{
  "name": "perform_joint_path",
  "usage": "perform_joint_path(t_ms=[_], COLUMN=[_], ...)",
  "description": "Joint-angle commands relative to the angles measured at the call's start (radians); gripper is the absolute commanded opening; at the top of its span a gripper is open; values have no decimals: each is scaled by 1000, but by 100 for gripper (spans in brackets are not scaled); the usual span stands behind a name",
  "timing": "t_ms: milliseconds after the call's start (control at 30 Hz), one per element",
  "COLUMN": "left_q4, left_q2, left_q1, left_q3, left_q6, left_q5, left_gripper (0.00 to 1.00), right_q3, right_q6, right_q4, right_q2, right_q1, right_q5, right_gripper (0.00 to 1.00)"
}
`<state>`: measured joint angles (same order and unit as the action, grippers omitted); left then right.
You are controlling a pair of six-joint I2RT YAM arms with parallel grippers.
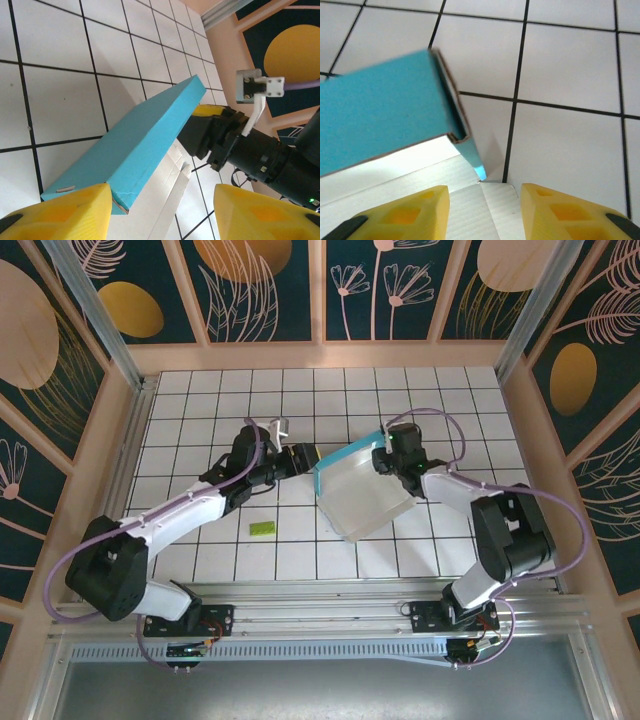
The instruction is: Fold the paper box
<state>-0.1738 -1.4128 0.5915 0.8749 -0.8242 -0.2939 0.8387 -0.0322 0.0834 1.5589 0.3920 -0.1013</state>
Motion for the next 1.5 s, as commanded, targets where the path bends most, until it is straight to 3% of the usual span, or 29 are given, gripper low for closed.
perform_joint_path(t_ms=[0, 100, 200, 400, 733, 933, 1033, 1133, 1233, 1367, 1433, 1467], left_q4=[67, 103, 124, 125, 115, 124, 135, 142, 170, 156, 130, 109], left_q2=[42, 73, 105, 128, 132, 140, 151, 168, 203, 283, 310, 317], left_q1=[7, 7, 7, 6, 5, 5, 5, 5, 5, 4, 1, 1], left_q3=[31, 43, 46, 43, 34, 28, 30, 36, 46, 7, -13, -22], left_q6=[38, 70, 104, 133, 132, 144, 156, 174, 193, 201, 204, 199], left_q5=[49, 63, 88, 97, 104, 122, 132, 156, 239, 357, 376, 381], left_gripper=[56, 56, 56, 57, 56, 56, 56, 55, 54, 50, 49, 49], right_q3=[-25, -34, -71, -37, 69, 104, 141, 204, 267, 368, 428, 485], right_q6=[26, 64, 114, 172, 172, 246, 333, 530, 836, 1411, 1543, 1536], right_q4=[8, 14, 84, 147, 205, 205, 130, -9, -156, -417, -553, -684], right_q2=[-62, -85, -92, 16, 150, 174, 139, 77, -1, -28, 9, 29], right_q1=[-37, -90, -158, -173, -143, -129, -120, -109, -62, 46, 87, 104], right_q5=[57, 154, 345, 501, 449, 416, 357, 262, 57, -301, -473, -481], right_gripper=[45, 45, 47, 47, 39, 15, 6, 2, 1, 0, 0, 0])
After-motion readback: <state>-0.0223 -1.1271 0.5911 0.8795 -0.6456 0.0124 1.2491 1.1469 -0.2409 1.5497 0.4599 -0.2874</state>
